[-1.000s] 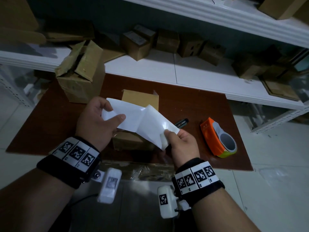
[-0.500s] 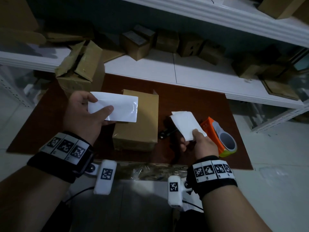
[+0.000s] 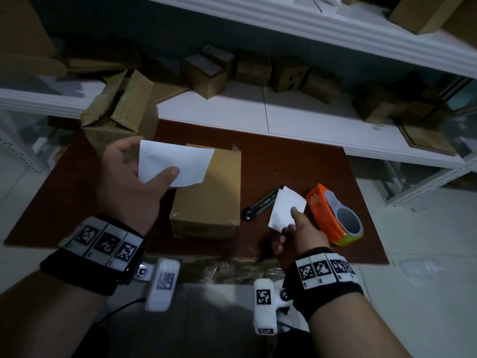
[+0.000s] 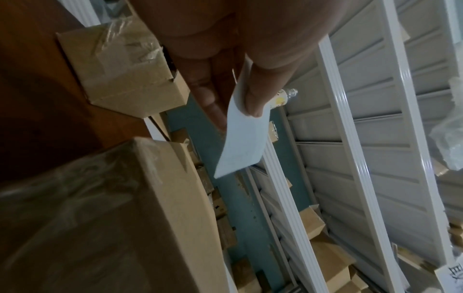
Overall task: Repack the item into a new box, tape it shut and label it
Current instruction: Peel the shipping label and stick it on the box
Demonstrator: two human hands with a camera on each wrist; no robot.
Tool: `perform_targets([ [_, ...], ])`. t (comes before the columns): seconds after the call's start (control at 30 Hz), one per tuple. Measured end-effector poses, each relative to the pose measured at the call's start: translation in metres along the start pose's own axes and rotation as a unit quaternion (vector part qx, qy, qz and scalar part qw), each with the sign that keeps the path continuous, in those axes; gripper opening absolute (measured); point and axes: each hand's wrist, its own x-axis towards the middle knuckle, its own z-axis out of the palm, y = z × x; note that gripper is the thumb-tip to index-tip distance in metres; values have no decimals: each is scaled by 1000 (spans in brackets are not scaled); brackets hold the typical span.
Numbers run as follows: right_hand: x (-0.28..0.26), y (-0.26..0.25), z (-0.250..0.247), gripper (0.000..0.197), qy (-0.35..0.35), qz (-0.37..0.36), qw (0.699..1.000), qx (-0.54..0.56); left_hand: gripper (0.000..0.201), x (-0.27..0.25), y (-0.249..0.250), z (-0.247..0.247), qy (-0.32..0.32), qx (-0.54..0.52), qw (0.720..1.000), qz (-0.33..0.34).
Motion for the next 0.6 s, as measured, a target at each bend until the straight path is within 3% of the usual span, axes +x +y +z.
perform_targets([
  [0.1,-22,-16,12,31,-95,-82,992,-4,31,-10,4,-4,-34,74,995,60],
  [0.17,-42,-18,26,35,-158,-144,976,-46,12,-15,3,-6,-96,82,979,158],
  [0.23,-59,-13,38,43,-210,-161,961,-77,7,-19,1,-5,-164,92,940,283],
  [0.3,-71,-6,48,48,-246,-149,955,-76,4,-19,-3,-3,-199,129,900,365],
  [0.5,-74,0,60,21,-250,-182,949,-52,8,-25,-14,-2,-201,168,878,400],
  [0.6,-67,3,64,19,-228,-203,951,-46,18,-26,-17,-4,-228,190,873,386],
])
